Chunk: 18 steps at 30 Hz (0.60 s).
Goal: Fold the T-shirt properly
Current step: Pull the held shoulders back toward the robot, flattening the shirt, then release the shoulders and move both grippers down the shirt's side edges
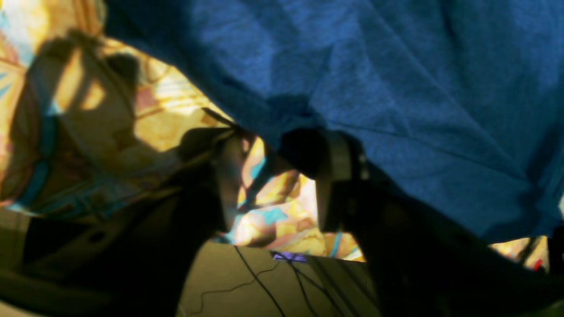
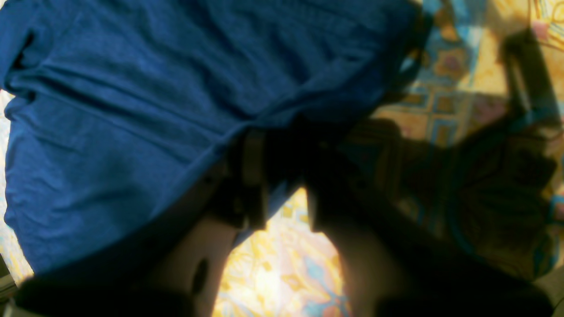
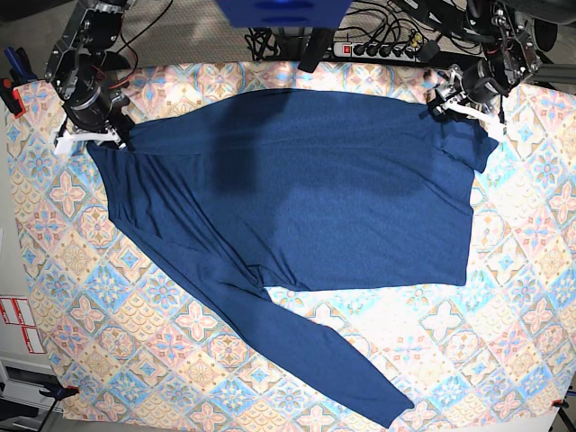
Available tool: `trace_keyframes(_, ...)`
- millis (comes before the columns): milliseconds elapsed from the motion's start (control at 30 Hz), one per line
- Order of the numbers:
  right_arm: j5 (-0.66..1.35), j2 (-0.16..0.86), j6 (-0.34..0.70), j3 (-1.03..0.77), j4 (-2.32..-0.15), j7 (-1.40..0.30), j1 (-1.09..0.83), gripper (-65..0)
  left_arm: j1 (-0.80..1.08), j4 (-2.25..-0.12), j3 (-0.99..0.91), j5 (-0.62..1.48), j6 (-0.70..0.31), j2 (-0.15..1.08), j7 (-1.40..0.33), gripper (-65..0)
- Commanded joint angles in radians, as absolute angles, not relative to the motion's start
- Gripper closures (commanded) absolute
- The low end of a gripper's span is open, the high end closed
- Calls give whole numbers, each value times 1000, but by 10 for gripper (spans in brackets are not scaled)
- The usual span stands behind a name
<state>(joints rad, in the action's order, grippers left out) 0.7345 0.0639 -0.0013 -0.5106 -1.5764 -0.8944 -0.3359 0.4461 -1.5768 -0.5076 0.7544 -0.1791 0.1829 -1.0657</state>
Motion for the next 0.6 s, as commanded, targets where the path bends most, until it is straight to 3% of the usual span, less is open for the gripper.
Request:
trace_keyframes(0, 740, 76, 4, -518, -1590, -881, -335, -142, 450, -1593, -527, 754, -174, 191, -1075, -298)
trace_keyframes(567, 740, 76, 4, -613, -1593, -881, -312, -144, 344, -1736, -708, 751, -176, 183, -1075, -305)
